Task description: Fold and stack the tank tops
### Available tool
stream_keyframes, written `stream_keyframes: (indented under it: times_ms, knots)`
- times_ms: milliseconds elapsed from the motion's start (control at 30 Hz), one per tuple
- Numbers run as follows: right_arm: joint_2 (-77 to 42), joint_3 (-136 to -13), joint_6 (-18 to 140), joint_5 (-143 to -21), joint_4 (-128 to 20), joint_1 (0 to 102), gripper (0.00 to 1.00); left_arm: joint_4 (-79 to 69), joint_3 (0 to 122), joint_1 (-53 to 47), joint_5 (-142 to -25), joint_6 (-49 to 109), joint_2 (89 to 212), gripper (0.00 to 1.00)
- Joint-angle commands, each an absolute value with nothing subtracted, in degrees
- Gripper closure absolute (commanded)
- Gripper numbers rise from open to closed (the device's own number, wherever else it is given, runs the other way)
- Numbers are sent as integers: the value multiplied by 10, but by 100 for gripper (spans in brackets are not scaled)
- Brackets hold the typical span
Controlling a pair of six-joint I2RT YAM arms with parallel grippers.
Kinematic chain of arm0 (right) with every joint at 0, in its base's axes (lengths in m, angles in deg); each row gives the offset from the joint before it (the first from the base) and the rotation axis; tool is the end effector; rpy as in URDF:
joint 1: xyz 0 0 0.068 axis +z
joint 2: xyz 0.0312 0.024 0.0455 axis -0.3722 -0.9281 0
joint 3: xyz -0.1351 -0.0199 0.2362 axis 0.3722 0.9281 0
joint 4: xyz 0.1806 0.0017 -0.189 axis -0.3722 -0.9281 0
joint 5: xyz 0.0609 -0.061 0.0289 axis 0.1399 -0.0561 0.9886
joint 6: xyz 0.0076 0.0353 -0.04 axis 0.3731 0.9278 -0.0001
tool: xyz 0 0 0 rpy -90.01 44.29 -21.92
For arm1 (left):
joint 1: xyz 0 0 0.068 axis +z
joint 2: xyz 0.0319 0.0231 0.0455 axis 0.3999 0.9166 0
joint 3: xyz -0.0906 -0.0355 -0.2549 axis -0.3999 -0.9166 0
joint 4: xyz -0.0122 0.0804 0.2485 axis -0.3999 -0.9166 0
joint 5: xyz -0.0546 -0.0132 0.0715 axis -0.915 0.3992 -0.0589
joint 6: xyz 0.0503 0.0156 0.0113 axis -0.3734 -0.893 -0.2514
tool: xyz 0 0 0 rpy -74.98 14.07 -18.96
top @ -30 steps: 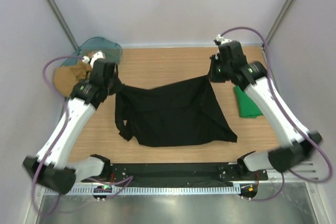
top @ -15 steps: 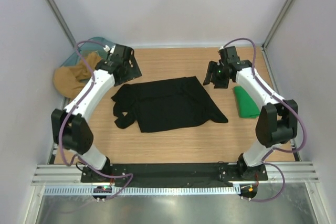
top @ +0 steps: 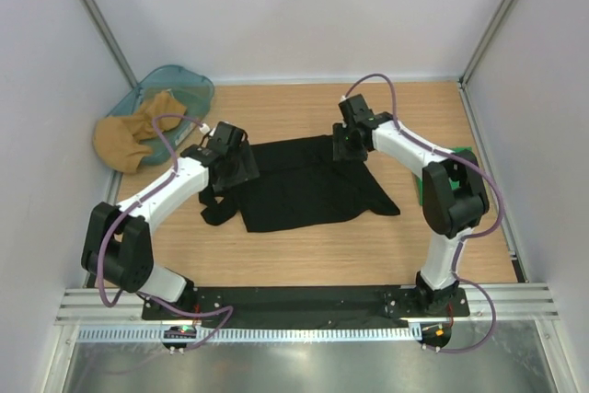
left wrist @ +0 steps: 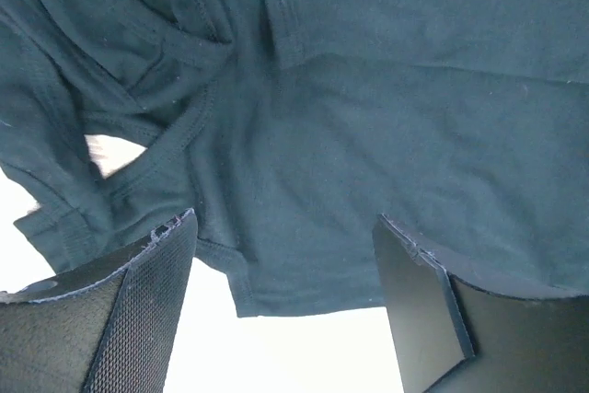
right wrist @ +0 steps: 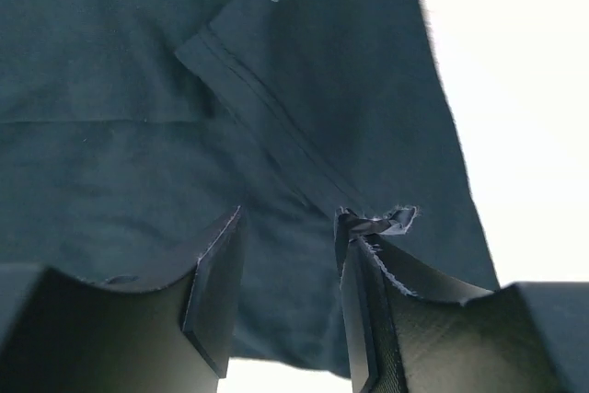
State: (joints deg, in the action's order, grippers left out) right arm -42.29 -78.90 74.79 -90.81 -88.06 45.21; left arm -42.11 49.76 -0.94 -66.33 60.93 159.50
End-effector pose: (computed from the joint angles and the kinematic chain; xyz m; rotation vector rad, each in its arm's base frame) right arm 0.3611 0.1553 0.2205 -0.0626 2.6409 0.2442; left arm 0.2761 -0.1196 0.2402 -0.4708 2.5461 -0.2344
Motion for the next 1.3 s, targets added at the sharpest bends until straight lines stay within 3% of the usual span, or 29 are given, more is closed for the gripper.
stream_keyframes:
  times_ms: [0, 333, 767, 800, 833, 867, 900, 933, 967, 1000, 1067, 1267]
  knots:
    - [-443, -824, 734, -976, -883, 470, 51, -369, 483, -10, -677, 615, 1578, 23]
    - [-513, -901, 732, -1022, -889, 506, 41, -366, 497, -13, -652, 606, 1620, 20]
    - [-611, -974, 725, -1079, -933, 528, 44, -330, 473, -14, -664, 606, 1683, 22]
    - [-613, -976, 724, -1079, -934, 528, 53, -325, 469, -13, -666, 606, 1688, 26]
    - [-614, -980, 726, -1081, -935, 527, 74, -323, 469, -13, -666, 606, 1693, 31]
    - [-613, -984, 727, -1089, -936, 528, 82, -322, 468, -13, -666, 605, 1697, 35]
    - [-608, -984, 728, -1094, -934, 527, 91, -315, 467, -13, -668, 603, 1704, 51]
    - [-590, -980, 731, -1101, -934, 526, 99, -312, 467, -13, -668, 601, 1709, 59]
    - [-577, -974, 734, -1103, -929, 523, 99, -311, 468, -12, -669, 599, 1712, 67]
    - [-561, -965, 742, -1096, -915, 518, 99, -312, 469, -11, -669, 597, 1718, 83]
    - [-505, -935, 754, -1071, -898, 492, 99, -310, 469, -6, -670, 595, 1724, 100]
    - [-406, -858, 813, -909, -834, 356, 99, -304, 467, 7, -665, 586, 1752, 100]
